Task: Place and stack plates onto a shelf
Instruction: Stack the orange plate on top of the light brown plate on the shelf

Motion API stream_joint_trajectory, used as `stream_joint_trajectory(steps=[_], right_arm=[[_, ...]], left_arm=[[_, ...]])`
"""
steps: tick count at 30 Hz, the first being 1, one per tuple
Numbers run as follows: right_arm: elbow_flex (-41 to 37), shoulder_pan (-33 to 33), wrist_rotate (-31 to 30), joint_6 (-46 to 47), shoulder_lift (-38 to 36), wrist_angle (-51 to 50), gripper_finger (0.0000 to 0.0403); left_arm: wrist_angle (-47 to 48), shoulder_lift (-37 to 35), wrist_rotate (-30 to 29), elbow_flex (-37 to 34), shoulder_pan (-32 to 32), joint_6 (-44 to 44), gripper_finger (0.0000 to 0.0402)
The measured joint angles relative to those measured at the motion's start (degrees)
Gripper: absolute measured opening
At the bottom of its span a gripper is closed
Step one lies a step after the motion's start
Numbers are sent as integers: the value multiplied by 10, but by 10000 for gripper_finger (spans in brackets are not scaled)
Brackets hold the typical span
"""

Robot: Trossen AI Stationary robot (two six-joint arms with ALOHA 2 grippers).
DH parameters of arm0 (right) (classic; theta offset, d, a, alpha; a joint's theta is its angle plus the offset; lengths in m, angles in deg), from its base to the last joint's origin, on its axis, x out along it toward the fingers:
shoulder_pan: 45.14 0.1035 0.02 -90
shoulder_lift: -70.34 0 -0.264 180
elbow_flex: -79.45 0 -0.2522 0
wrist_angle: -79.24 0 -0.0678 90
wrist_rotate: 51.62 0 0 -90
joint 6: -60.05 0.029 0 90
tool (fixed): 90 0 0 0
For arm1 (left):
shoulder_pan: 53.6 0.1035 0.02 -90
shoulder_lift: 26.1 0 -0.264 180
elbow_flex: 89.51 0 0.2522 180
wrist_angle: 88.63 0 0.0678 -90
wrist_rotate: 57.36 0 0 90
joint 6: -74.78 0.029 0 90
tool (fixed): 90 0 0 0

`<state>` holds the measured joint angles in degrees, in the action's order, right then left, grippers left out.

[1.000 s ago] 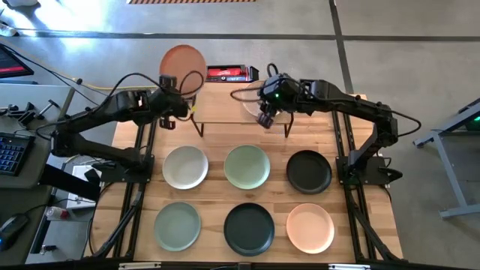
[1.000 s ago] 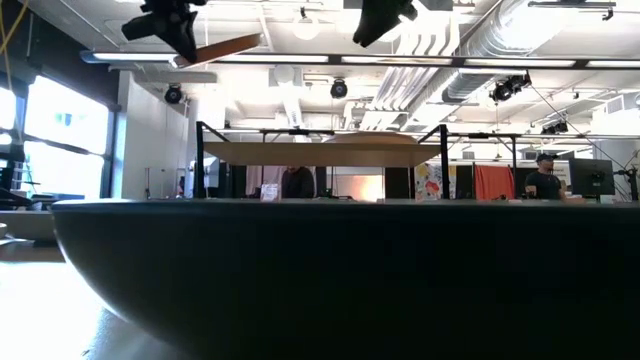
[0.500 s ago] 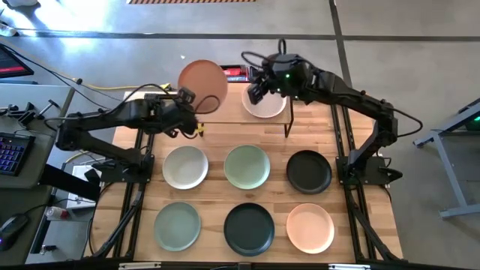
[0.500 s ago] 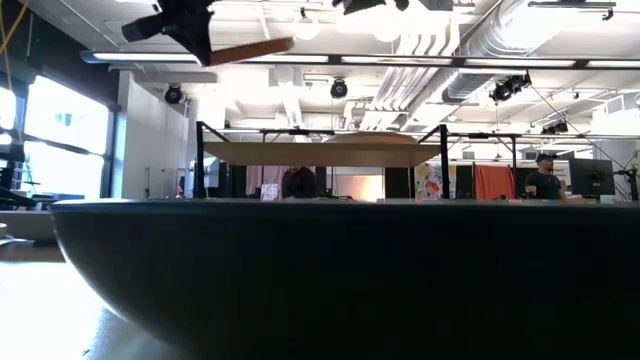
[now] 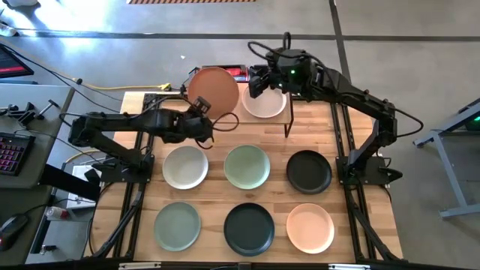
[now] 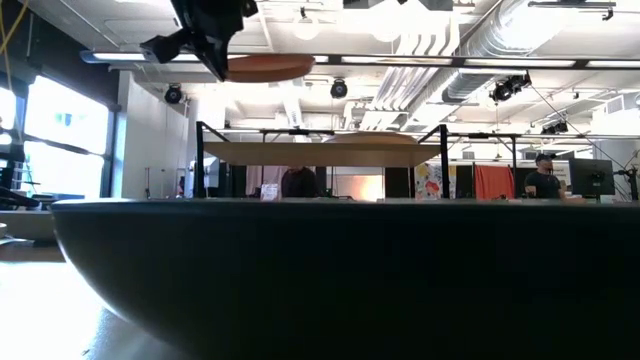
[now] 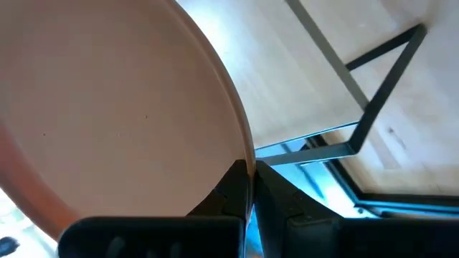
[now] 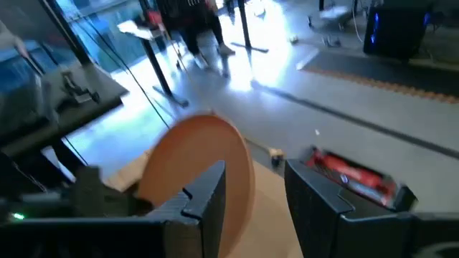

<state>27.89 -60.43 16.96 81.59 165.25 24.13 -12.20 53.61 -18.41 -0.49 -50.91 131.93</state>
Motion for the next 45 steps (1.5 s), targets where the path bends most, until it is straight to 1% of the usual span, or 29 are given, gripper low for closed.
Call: stream_joint_trajectory(steps=[3,6,8,10,17,22,27,31,35,40,45], right_arm=[[0,0,6,8,11,-27,126],[0,1,20,16,26,-48,126],[-1,1,36,16,35,-54,126],[-1,3,39,19,41,-58,126],[-1,5,39,20,57,-80,126],[-1,7,39,20,64,-88,126],[-1,7,38,35,65,-102,126],[-1,7,29,40,65,-104,122],[-1,7,28,40,65,-104,110],[-1,7,26,40,65,-104,86],[-1,7,22,47,65,-104,39]], left_arm=[[-4,13,-35,0,-11,0,1],[-22,22,-57,0,-20,0,1],[-31,28,-57,0,-25,0,1],[-34,32,-58,0,-30,2,1],[-48,40,-59,-1,-40,0,1],[-75,40,-62,-1,-39,0,1],[-76,40,-62,-1,-39,0,1],[-104,39,-62,-1,-39,0,1],[-133,39,-62,-1,-39,1,1],[-133,39,-62,-1,-39,5,1],[-133,39,-60,-1,-39,1,2]])
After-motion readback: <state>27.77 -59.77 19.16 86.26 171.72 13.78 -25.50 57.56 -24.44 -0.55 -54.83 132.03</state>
